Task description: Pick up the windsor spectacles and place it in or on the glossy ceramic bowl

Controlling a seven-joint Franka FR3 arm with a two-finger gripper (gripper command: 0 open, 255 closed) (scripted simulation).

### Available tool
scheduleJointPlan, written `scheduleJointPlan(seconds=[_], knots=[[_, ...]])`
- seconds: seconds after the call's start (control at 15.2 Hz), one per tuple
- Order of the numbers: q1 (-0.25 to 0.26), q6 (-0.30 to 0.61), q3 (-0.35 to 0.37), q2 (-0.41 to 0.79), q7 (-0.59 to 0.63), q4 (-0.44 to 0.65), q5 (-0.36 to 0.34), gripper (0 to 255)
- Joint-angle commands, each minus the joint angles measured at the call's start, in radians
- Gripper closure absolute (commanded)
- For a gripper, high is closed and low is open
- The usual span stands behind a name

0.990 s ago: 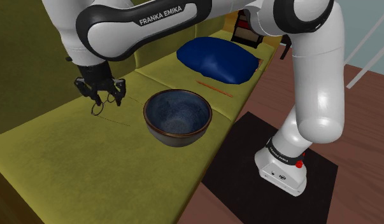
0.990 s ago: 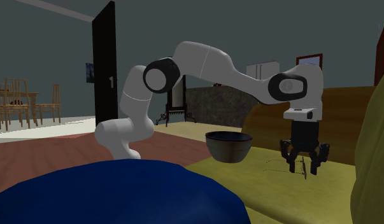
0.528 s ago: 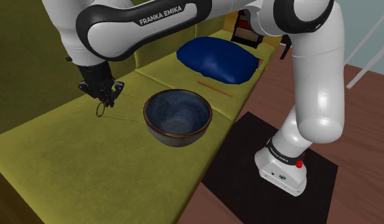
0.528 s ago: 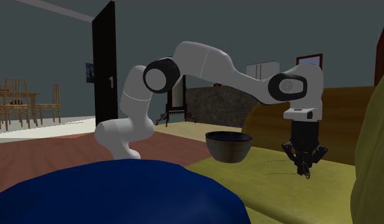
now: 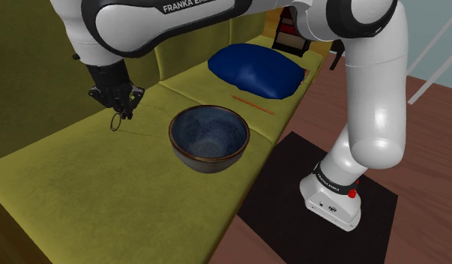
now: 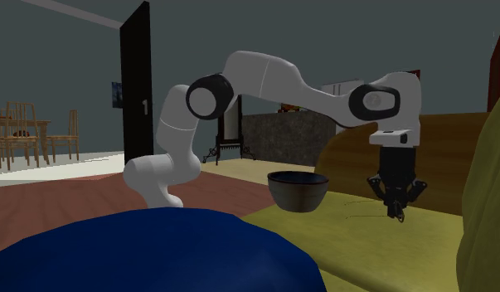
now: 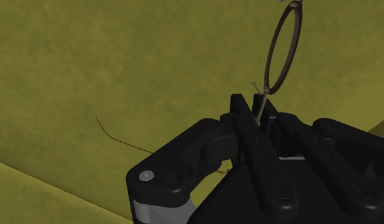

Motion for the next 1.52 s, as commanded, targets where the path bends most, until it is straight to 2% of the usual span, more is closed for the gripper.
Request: scheduleJointPlan(seconds=[0.0,0.79,1.45], knots=[[0.003,-0.024,0.002,-0.004,-0.005,0.021,0.004,255],[0.032,-0.177,0.010,-0.013,-0.032,0.174,0.018,255],[0.087,-0.330,0.005,0.016,-0.055,0.364,0.005,255]])
